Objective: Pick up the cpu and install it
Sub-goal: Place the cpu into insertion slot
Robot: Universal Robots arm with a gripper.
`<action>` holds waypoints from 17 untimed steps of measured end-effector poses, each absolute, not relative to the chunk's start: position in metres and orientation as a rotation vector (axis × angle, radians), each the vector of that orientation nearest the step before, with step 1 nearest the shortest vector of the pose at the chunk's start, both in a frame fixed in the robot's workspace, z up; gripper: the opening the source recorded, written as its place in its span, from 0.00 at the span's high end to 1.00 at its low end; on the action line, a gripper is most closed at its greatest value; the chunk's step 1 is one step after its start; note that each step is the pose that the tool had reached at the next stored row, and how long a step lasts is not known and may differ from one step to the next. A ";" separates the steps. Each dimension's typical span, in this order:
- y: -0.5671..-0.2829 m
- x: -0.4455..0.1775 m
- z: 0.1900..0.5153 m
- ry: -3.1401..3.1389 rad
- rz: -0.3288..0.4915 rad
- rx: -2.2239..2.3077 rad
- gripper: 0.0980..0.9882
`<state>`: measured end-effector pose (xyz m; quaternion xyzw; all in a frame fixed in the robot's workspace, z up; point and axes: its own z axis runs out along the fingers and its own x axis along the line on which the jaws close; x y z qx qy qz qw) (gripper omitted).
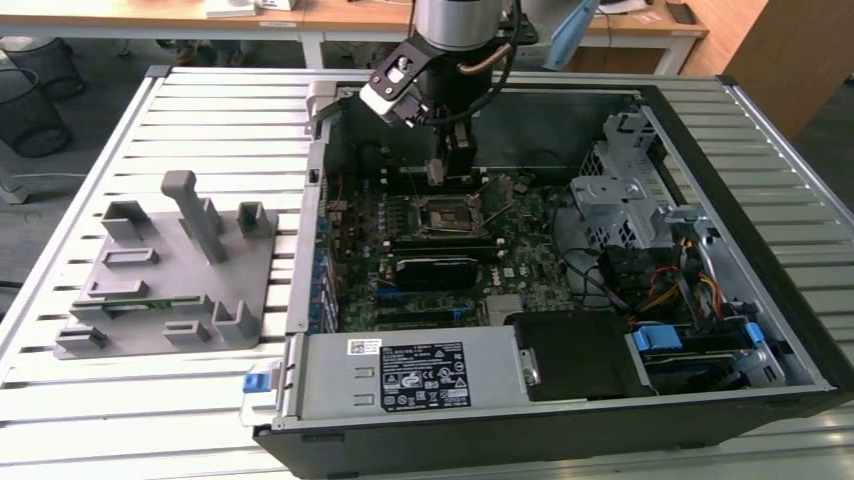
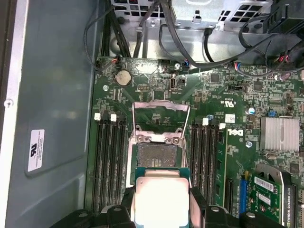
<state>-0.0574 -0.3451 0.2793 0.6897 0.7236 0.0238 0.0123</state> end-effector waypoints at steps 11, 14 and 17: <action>-0.345 -0.057 0.269 2.262 0.074 2.143 0.51; -0.345 -0.057 0.266 2.262 0.074 2.143 0.51; -0.345 -0.057 0.264 2.262 0.074 2.143 0.51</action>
